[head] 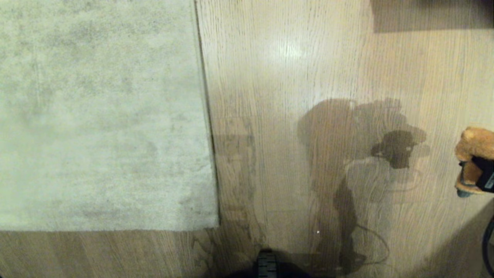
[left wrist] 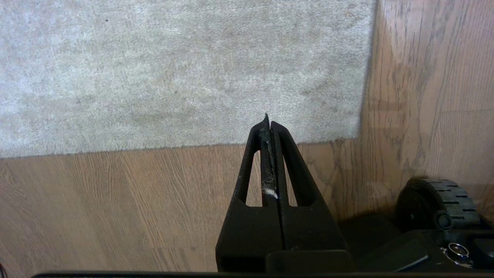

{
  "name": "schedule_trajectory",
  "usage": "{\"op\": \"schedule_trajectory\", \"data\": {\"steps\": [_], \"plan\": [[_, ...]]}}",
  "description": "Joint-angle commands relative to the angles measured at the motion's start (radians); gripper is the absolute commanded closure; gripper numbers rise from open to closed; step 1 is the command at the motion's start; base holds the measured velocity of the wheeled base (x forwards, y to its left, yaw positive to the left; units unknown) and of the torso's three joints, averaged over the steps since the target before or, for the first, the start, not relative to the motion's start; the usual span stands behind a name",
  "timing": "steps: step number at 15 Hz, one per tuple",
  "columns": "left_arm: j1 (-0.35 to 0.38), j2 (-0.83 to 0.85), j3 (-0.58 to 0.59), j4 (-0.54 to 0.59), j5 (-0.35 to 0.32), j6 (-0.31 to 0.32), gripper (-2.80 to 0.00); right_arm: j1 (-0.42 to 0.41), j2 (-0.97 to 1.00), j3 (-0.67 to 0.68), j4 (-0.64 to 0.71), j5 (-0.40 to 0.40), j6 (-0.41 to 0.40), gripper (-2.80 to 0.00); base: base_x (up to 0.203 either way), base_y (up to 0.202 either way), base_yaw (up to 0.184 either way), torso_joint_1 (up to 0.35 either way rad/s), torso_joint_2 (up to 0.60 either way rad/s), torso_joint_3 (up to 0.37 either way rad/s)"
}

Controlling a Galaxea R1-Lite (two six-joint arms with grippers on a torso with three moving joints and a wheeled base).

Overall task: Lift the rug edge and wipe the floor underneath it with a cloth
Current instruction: Pick up the rag, then lift up the carpet

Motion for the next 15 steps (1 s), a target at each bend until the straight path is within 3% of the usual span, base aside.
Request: {"op": "schedule_trajectory", "data": {"steps": [1, 11, 15], "plan": [[0.000, 0.000, 0.000, 0.000, -0.001, 0.000, 0.00, 0.008, -0.176, 0.097, -0.010, 0.032, -0.032, 0.00, 0.000, 0.000, 0.000, 0.000, 0.00, 0.000], [-0.001, 0.000, 0.000, 0.000, -0.001, 0.000, 0.00, 0.167, -0.550, 0.330, 0.006, 0.047, -0.025, 0.00, 0.000, 0.000, 0.000, 0.000, 0.00, 0.000], [0.000, 0.001, 0.000, 0.000, -0.001, 0.000, 0.00, 0.187, -0.743, 0.338, 0.219, 0.048, -0.033, 0.00, 0.000, 0.000, 0.000, 0.000, 0.00, 0.000]]}}
